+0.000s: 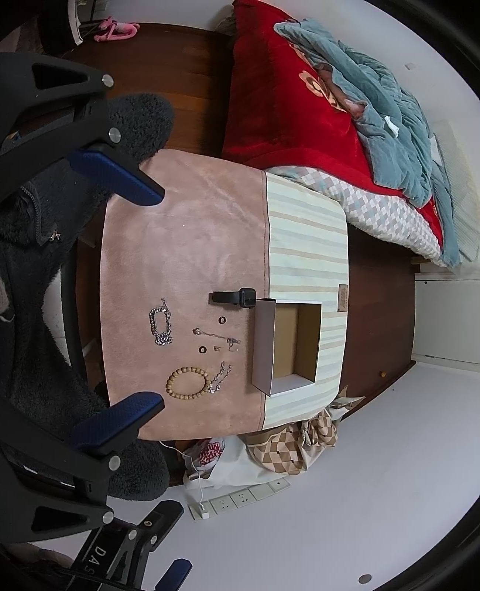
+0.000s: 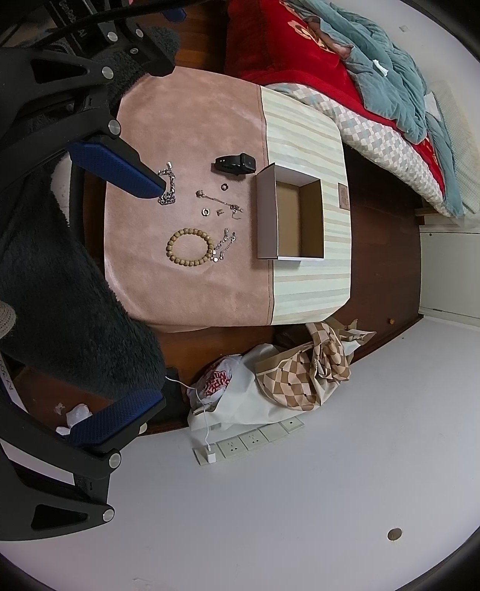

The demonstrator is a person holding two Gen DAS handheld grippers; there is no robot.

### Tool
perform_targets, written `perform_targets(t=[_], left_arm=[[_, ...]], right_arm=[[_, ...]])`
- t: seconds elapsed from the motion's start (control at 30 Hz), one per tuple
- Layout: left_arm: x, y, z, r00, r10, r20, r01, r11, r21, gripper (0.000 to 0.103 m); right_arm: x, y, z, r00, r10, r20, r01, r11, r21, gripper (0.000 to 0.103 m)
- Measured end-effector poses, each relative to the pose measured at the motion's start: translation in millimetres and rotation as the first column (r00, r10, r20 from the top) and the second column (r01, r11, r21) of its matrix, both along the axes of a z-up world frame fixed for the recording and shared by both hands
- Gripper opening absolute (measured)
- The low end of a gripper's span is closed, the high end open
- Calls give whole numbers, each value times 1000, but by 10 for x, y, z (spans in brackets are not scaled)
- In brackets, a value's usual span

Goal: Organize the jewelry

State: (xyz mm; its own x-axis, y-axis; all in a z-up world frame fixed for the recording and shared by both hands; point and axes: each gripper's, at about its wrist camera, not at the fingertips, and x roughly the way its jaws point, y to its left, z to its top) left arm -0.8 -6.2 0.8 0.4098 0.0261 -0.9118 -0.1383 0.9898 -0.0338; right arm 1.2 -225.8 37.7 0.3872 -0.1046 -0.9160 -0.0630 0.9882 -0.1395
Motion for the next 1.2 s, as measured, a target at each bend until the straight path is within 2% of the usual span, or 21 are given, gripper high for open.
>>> perform_targets(t=[1.2], left_arm=[[-67, 1, 96, 1000, -7, 24, 7, 1000, 10, 103]], right_arm=[[-116, 10, 78, 1000, 9, 26, -9, 1000, -3, 103]])
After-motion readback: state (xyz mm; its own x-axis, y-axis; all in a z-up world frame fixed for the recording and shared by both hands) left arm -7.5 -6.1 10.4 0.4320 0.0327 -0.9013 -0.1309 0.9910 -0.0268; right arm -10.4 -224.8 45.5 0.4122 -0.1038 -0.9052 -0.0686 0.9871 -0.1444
